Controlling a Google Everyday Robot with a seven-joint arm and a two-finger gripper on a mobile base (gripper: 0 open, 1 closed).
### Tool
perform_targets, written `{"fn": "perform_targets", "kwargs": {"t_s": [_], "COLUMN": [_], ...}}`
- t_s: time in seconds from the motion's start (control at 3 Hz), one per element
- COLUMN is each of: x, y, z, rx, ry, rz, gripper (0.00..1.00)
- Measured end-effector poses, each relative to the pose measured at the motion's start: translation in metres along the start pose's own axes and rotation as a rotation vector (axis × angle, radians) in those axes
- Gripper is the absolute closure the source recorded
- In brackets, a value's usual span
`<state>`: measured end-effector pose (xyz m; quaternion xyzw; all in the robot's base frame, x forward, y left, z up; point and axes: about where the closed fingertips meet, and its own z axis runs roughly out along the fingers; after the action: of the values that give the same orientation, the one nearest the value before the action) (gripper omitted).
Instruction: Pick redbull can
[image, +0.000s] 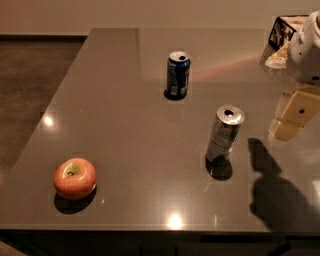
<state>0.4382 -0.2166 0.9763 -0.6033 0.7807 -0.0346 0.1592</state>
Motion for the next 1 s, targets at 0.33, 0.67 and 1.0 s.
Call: {"fn": "perform_targets", "kwargs": {"t_s": [0.33,0.67,1.0], "x": [-0.001,-0.004,-0.007], "y": [0.0,0.001,0.005], "z": [0.002,0.007,0.017], "rx": [-0.001,-0.004,-0.025], "ry": [-0.008,-0.032,-0.065], "rz": [0.002,0.009,0.022], "gripper": [0.0,0.0,0.0]}}
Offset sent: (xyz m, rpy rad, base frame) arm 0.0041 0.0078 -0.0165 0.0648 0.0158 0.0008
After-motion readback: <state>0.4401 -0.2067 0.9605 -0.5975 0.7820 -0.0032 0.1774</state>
